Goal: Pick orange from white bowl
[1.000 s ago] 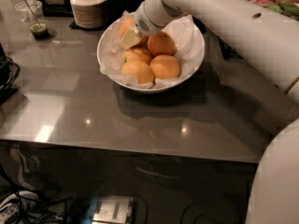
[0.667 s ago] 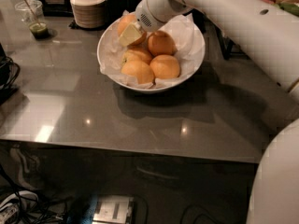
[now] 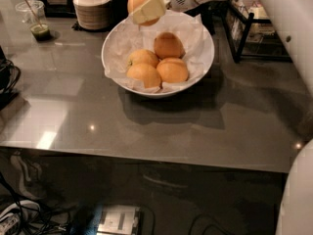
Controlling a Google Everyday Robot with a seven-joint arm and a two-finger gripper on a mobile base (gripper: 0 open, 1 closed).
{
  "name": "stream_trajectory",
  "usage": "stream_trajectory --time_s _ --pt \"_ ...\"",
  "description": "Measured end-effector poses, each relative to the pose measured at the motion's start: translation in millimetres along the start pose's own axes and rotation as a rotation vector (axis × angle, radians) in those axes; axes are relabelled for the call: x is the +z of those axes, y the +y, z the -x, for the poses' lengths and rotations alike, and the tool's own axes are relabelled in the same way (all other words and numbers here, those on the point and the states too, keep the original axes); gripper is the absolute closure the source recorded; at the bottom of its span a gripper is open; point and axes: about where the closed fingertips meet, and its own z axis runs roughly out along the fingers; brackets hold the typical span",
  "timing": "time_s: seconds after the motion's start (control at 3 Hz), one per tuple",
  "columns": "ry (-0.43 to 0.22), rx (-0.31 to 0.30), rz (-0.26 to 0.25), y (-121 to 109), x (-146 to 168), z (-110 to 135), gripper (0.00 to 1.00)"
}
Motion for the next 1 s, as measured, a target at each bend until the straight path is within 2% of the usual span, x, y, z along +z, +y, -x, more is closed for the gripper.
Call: stream_trajectory --time_s 0.33,0.67,1.0 --pt "-0.15 -0.073 0.046 21 -52 32 1.0" --pt "-0.146 -0.19 0.019 53 -95 37 1.0" --pt "-0.057 -0.252 0.034 80 -119 17 1.0"
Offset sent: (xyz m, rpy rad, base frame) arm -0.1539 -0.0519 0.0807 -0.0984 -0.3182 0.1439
